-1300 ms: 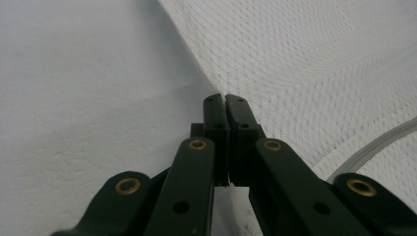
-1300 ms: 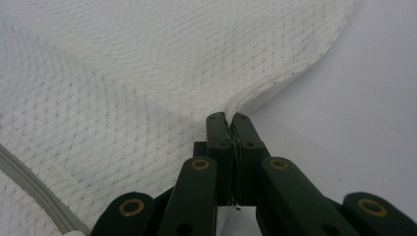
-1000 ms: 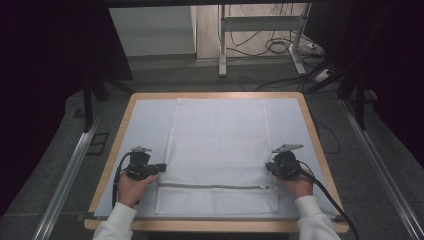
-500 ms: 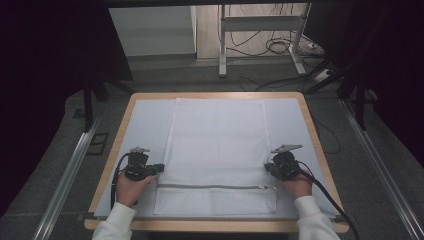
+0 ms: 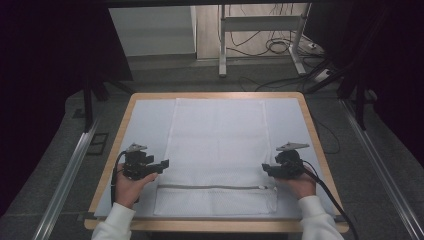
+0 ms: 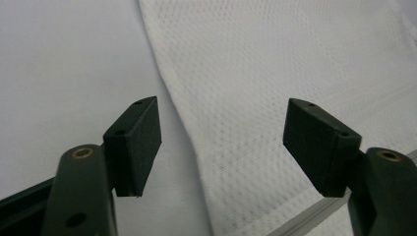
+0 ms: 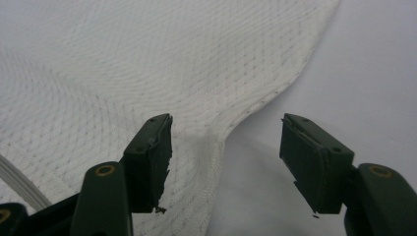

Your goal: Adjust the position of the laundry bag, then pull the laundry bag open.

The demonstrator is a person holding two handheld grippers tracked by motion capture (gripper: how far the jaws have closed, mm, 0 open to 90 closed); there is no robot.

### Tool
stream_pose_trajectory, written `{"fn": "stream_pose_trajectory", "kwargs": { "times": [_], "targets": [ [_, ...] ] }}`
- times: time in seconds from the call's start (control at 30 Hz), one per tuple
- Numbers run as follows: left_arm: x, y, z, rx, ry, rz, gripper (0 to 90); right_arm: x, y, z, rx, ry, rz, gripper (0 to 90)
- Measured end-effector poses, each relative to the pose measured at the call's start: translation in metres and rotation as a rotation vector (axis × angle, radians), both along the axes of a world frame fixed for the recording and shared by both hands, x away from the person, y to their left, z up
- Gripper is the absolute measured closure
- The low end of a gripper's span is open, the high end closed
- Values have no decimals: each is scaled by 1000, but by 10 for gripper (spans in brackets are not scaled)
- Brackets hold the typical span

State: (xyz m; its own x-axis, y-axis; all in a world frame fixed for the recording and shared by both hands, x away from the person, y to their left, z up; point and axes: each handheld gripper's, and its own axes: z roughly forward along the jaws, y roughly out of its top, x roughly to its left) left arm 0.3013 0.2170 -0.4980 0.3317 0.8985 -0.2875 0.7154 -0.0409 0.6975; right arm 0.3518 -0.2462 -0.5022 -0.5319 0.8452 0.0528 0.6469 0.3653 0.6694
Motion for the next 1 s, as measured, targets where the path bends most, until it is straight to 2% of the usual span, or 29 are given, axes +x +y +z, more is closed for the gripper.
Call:
{"fn": "stream_pose_trajectory", "kwargs": {
  "times": [0.2, 0.5, 0.77, 1.0],
  "targets": [
    [-2, -16, 9, -7, -4, -41, 276, 0, -5, 4, 16, -5, -20, 313],
    [-8, -47, 20, -32, -42, -101, 305, -2, -10, 8, 10, -24, -34, 302],
    [-5, -72, 20, -42, -26, -164, 318, -3, -22, 8, 24, -16, -69, 302],
    [-9, -94, 18, -41, -15, -219, 318, -3, -23, 10, 33, -18, -73, 302]
  ]
}}
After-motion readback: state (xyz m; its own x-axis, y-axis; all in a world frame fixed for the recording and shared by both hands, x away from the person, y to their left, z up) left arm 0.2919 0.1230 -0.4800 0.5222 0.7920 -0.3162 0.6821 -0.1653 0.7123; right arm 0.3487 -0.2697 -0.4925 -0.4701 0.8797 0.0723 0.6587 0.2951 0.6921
